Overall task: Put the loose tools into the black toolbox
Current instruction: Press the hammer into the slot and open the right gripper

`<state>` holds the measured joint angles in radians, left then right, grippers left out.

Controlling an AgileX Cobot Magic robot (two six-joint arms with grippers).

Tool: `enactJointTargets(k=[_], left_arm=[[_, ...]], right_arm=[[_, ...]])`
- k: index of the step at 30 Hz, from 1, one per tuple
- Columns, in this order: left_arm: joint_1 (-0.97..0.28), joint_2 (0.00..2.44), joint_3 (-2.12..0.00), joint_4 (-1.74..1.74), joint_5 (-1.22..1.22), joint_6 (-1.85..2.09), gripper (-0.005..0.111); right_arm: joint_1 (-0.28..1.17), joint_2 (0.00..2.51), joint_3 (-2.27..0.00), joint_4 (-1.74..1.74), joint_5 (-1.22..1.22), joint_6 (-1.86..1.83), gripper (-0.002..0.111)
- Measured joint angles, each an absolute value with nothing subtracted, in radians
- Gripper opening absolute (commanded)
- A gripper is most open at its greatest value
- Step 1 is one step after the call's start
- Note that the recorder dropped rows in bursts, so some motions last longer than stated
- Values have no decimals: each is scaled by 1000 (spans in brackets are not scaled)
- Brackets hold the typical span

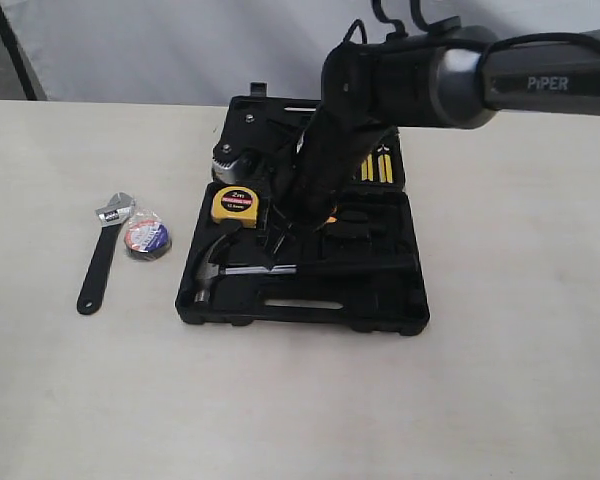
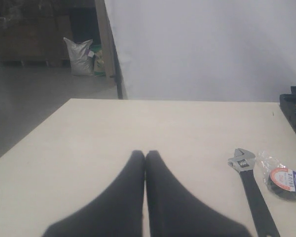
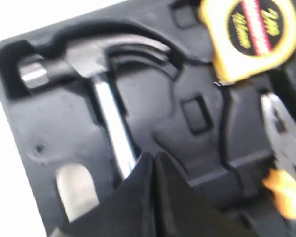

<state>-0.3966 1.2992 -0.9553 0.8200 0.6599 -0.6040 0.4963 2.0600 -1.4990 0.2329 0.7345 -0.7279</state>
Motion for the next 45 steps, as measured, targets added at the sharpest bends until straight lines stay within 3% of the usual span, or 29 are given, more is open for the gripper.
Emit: enactJointTargets(k=[11,45], left_arm=[[-397,1299,-955,820,660,-604,1],[-397,1299,-955,820,660,-604,1]], right_arm=[[520,2168,-1510,243,684,-728,0],[533,2154,-1551,273,738,-687,0]])
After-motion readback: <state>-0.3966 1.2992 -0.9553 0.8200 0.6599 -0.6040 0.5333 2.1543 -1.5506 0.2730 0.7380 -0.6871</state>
